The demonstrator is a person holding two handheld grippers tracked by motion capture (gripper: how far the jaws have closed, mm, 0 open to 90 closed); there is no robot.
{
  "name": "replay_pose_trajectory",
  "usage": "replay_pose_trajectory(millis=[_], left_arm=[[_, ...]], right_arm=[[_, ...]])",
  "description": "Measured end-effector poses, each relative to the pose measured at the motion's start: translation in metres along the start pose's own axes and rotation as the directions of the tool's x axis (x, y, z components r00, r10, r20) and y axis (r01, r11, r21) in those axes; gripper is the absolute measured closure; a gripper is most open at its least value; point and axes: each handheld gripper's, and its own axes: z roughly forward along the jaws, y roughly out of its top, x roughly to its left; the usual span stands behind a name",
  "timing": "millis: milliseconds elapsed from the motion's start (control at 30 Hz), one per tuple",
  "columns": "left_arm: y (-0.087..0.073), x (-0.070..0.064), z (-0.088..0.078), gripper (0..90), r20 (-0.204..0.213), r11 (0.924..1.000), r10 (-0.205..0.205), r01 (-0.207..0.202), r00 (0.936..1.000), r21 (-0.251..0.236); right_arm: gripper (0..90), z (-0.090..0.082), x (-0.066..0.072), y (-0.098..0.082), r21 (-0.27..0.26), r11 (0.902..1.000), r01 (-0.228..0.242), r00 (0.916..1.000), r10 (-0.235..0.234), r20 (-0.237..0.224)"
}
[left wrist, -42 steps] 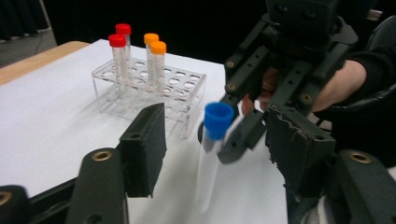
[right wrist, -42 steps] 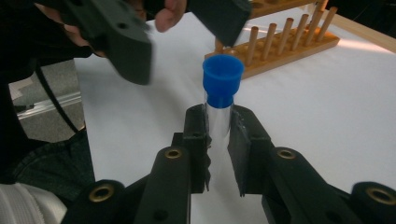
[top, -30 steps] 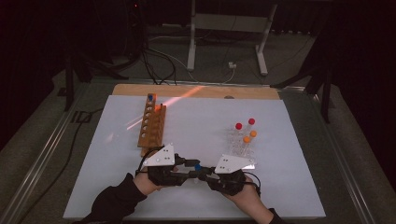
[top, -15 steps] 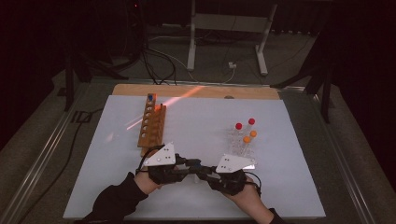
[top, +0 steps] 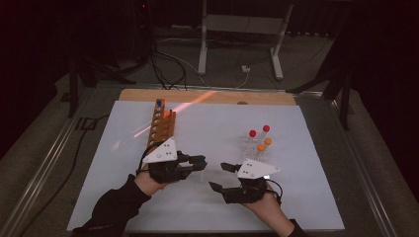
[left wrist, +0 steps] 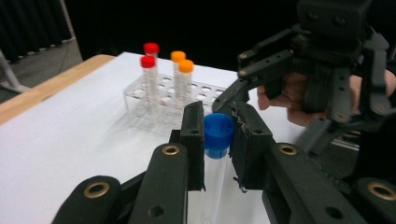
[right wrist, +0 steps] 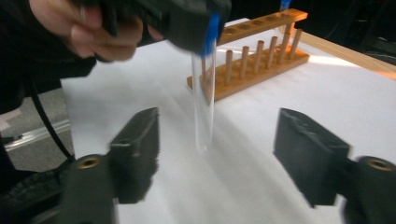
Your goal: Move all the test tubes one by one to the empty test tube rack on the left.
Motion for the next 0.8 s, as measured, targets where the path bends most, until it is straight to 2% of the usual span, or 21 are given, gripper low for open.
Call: replay_pose_trajectory(millis=[133,167,300,333,400,500,533,667,767,800], left_arm=[[0.004,0.007,-0.004,77.3,-0.023,1.0000,0.001,-0.001,0.9997,0.001],[0.007,0.012,-0.008,77.3,-0.040,1.0000,-0.002,0.003,0.9992,0.003],[0.011,0.019,-0.013,77.3,-0.064,1.0000,-0.001,0.002,0.9979,0.007],[0.014,0.025,-0.017,77.3,-0.081,0.9999,-0.004,0.005,0.9967,0.010],[0.016,0.028,-0.019,77.3,-0.089,0.9999,-0.006,0.007,0.9960,0.009],[0.023,0.039,-0.028,77.3,-0.125,1.0000,-0.006,0.007,0.9921,0.002],[0.023,0.039,-0.028,77.3,-0.125,1.0000,-0.006,0.007,0.9921,0.002],[0.031,0.049,-0.036,77.3,-0.160,1.0000,-0.001,0.001,0.9872,0.000],[0.037,0.058,-0.045,77.3,-0.197,1.0000,-0.004,0.003,0.9803,-0.007],[0.037,0.058,-0.045,77.3,-0.197,1.0000,-0.004,0.003,0.9803,-0.007]], right_arm=[[15.5,-0.003,-0.001,0.000,0.001,1.0000,0.004,1.0000,-0.004,0.009],[14.9,-0.004,-0.003,0.000,-0.006,1.0000,-0.003,0.9999,0.003,0.014],[14.5,-0.008,-0.007,0.001,-0.024,0.9995,-0.020,0.9995,0.021,0.023],[13.7,-0.010,-0.009,0.001,-0.028,0.9989,-0.037,0.9989,0.038,0.028],[11.4,-0.012,-0.011,0.002,-0.040,0.9980,-0.049,0.9981,0.050,0.035],[4.2,-0.015,-0.013,0.002,-0.046,0.9971,-0.060,0.9978,0.062,0.025],[2.4,-0.015,-0.014,0.002,-0.048,0.9969,-0.062,0.9979,0.063,0.017],[1.2,-0.017,-0.015,0.002,-0.050,0.9968,-0.062,0.9978,0.063,0.022],[1.2,-0.018,-0.016,0.002,-0.053,0.9957,-0.076,0.9968,0.077,0.021],[1.2,-0.018,-0.016,0.002,-0.053,0.9957,-0.076,0.9968,0.077,0.021]])
